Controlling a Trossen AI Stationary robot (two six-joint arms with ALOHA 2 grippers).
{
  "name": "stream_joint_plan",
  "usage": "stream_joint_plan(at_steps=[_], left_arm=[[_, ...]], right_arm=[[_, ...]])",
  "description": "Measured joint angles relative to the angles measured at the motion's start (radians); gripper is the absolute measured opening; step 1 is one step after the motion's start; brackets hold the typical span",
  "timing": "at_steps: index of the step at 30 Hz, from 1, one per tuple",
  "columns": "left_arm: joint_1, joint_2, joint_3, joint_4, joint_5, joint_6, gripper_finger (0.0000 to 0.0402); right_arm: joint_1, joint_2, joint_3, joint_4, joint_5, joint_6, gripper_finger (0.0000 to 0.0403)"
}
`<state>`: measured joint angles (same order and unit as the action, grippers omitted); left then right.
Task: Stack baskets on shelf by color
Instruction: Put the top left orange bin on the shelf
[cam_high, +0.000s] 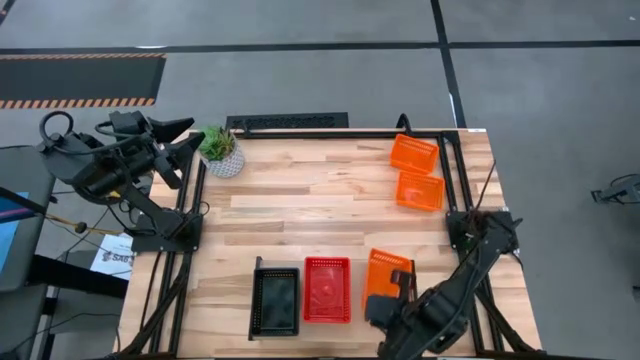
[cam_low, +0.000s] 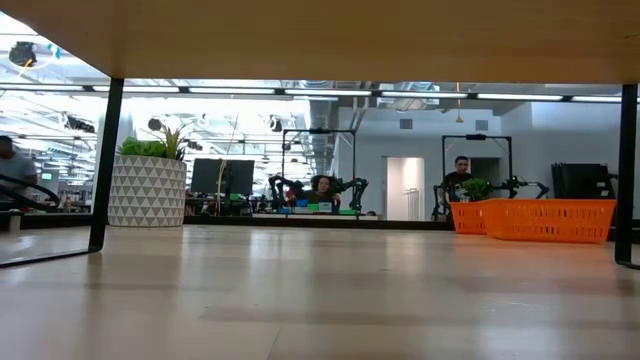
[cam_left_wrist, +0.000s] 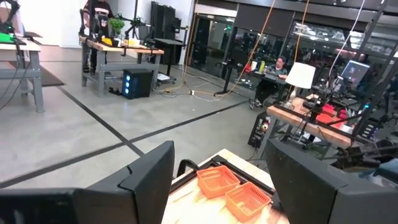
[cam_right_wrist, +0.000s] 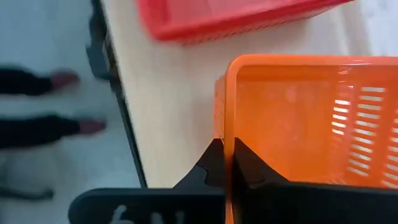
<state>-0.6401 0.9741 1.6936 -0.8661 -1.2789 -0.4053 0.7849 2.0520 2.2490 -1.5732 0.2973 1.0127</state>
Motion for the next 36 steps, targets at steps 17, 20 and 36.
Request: stream_joint_plan(at_steps=[17, 20, 36], left_arm=[[0.0, 0.0, 0.0, -0.014, 0.0, 0.0, 0.0242], [0.0, 0.0, 0.0, -0.014, 0.0, 0.0, 0.0242], [0.0, 0.0, 0.0, -0.012, 0.0, -0.002, 0.0242]], right_arm=[[0.001, 0.027, 0.0, 0.09, -0.148, -0.105, 0.0019], [0.005, 0.029, 0.0, 0.094, -0.155, -0.105, 0.0018], [0.005, 0.03, 0.0, 0.095, -0.188, -0.149, 0.0058]])
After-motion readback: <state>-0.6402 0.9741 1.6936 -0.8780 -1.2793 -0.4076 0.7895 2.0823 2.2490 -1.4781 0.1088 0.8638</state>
